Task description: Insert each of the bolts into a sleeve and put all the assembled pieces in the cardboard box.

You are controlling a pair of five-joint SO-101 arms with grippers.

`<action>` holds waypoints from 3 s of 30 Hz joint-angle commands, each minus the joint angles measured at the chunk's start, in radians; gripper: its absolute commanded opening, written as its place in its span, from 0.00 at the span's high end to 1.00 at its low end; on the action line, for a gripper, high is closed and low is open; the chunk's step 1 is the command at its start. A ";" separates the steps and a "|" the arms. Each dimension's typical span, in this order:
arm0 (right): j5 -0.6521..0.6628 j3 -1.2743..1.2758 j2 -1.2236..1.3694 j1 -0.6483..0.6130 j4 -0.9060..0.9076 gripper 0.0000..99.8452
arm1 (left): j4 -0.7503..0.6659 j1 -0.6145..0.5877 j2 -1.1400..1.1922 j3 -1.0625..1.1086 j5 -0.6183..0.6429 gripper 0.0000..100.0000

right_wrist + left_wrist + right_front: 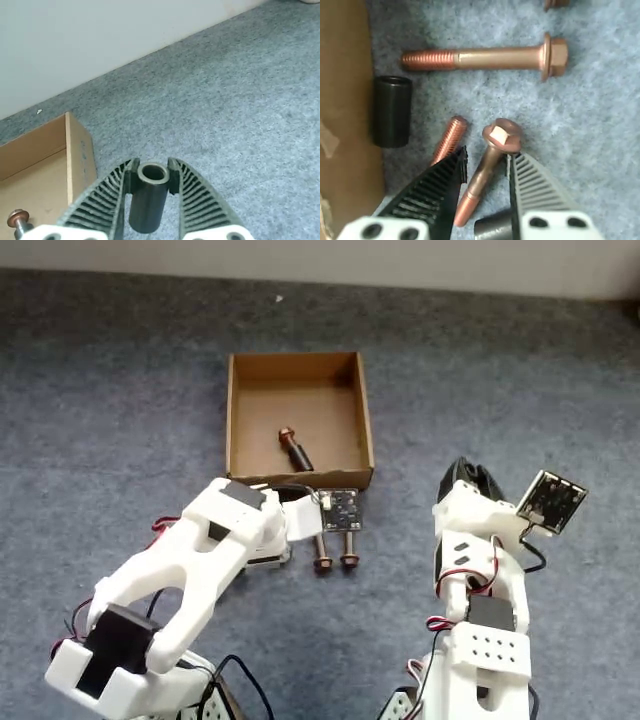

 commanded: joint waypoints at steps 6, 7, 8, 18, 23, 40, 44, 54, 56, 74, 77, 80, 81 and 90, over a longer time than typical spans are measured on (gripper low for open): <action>0.012 -0.021 -0.021 -0.010 -0.027 0.99 | -0.037 0.058 -0.021 0.019 0.008 0.98; 0.012 -0.021 -0.021 -0.010 -0.027 0.99 | -0.037 0.064 -0.022 0.021 0.008 0.99; 0.012 -0.021 -0.021 -0.010 -0.027 0.99 | -0.037 0.068 -0.022 0.021 0.008 1.00; 0.012 -0.021 -0.025 -0.012 -0.027 0.99 | -0.110 0.062 -0.045 0.045 0.054 0.99; 0.012 -0.015 -0.027 -0.064 -0.027 0.99 | -0.110 0.062 -0.220 0.050 0.170 0.99; 0.009 -0.019 -0.028 -0.137 -0.027 0.99 | -0.114 0.050 -0.911 0.105 0.753 0.99; 0.009 -0.018 -0.035 -0.156 -0.025 0.99 | -0.115 0.039 -1.069 0.226 0.802 0.99; 0.011 0.088 -0.493 -0.292 0.159 0.99 | -0.209 -0.033 -1.480 0.473 0.887 0.99; 0.012 0.093 -0.568 -0.326 0.211 0.99 | -0.206 -0.033 -1.527 0.476 0.895 0.99; 0.276 0.176 -0.667 -0.739 0.346 0.99 | -0.158 -0.025 -1.712 0.446 1.074 0.99; 0.307 0.180 -0.667 -0.785 0.346 0.99 | -0.157 -0.019 -1.712 0.420 1.102 0.99; 0.321 0.205 -0.667 -0.840 0.343 0.99 | -0.152 0.025 -1.712 0.423 1.117 0.99; 0.341 0.208 -0.667 -0.862 0.338 0.99 | -0.152 0.045 -1.712 0.426 1.117 0.99; 0.477 0.337 -0.665 -0.903 0.116 0.99 | -0.152 0.101 -1.712 0.433 1.115 0.99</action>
